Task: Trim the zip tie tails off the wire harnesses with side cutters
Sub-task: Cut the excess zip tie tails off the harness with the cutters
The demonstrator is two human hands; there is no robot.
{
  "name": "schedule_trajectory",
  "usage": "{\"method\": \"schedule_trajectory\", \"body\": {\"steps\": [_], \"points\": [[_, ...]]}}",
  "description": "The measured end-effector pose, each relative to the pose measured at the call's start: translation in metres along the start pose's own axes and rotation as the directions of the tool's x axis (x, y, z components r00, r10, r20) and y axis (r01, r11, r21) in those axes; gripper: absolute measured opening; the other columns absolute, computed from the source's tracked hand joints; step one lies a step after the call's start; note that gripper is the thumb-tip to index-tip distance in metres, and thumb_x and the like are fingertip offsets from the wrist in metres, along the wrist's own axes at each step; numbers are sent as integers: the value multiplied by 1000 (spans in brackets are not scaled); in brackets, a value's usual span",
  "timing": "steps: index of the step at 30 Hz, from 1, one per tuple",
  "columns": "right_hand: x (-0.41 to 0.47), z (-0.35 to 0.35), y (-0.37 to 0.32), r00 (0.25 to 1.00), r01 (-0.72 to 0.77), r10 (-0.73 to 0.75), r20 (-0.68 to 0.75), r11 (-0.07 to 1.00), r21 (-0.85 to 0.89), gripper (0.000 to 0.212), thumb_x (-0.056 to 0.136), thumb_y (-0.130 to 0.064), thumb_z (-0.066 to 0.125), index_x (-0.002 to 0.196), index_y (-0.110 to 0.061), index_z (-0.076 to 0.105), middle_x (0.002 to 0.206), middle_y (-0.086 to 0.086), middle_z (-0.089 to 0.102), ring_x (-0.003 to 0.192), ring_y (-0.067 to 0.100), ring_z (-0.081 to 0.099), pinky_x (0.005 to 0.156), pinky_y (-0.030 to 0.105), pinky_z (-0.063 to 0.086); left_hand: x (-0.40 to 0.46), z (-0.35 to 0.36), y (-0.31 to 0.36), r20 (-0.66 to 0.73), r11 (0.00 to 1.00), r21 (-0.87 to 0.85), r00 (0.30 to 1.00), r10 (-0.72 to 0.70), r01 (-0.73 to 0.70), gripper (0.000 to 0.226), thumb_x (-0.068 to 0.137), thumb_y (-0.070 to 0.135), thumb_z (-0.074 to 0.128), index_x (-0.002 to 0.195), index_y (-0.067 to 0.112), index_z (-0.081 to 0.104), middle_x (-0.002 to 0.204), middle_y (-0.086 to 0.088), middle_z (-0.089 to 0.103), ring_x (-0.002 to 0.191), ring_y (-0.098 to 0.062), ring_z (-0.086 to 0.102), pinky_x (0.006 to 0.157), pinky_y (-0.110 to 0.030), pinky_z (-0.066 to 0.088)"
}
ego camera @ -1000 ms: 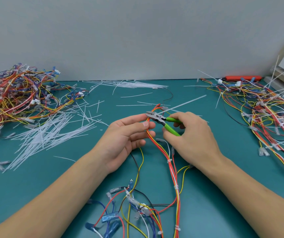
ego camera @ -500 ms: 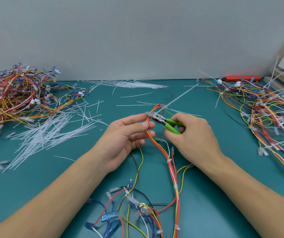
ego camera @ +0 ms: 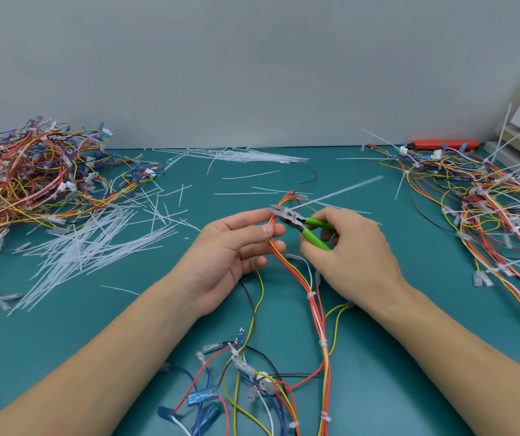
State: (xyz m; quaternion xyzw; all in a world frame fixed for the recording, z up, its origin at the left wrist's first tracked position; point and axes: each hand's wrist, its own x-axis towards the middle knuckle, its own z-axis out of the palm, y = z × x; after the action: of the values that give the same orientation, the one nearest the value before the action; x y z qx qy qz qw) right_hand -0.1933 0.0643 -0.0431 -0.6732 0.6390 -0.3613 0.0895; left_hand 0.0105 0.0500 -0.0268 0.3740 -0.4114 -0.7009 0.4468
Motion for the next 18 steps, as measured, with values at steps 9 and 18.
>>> {"method": "schedule_trajectory", "body": {"steps": [9, 18], "points": [[2, 1, 2, 1000, 28, -28, 7, 1000, 8, 11, 84, -38, 70, 94, -34, 67, 80, -10, 59, 78, 7, 55, 74, 35, 48, 1, -1, -1, 13, 1000, 10, 1000, -3, 3, 46, 79, 16, 76, 124, 12, 68, 110, -9, 78, 87, -19, 77, 59, -19, 55], [2, 0, 4, 1000, 2, -1, 13, 999, -40, 7, 85, -37, 66, 89, -36, 60, 66, -9, 54, 64, 13, 53, 57, 32, 46, 1, -1, -1, 18, 1000, 10, 1000, -1, 1, 44, 78, 17, 77, 121, 14, 70, 111, -10, 78, 88, -20, 77, 59, -19, 55]]}}
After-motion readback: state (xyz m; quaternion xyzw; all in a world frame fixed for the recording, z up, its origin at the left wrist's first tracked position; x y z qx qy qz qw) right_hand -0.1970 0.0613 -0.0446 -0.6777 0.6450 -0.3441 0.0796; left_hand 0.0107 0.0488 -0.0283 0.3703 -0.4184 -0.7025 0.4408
